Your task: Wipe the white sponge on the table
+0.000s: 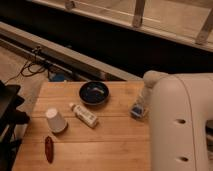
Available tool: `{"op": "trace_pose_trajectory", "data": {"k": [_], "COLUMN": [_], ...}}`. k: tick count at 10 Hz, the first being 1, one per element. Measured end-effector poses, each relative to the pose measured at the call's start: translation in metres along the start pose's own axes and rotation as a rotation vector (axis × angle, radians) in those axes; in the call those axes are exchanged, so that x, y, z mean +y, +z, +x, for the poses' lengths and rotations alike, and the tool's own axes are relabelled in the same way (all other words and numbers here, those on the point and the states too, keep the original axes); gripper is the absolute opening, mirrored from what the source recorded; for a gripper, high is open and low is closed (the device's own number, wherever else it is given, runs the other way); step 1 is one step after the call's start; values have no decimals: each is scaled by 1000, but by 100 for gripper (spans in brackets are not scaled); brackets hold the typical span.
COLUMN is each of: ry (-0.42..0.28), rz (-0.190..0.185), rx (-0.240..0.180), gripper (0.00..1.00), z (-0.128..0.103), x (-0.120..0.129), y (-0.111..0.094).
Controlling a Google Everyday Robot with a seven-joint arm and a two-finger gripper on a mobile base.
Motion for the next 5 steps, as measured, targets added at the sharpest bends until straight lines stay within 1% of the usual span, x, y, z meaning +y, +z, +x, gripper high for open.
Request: {"op": "trace_pose_trajectory", "data": {"k": [1,2,3,4,5], "ry": [-28,-70,-123,-162,-171], "rz": [-2,-6,-12,-13,-12], "rx": [8,22,43,54,55], "gripper": [14,14,14,14,14], "z": [11,26,46,63,75], "x": [4,14,33,51,67], "y": [-1,-1,0,3,8]}}
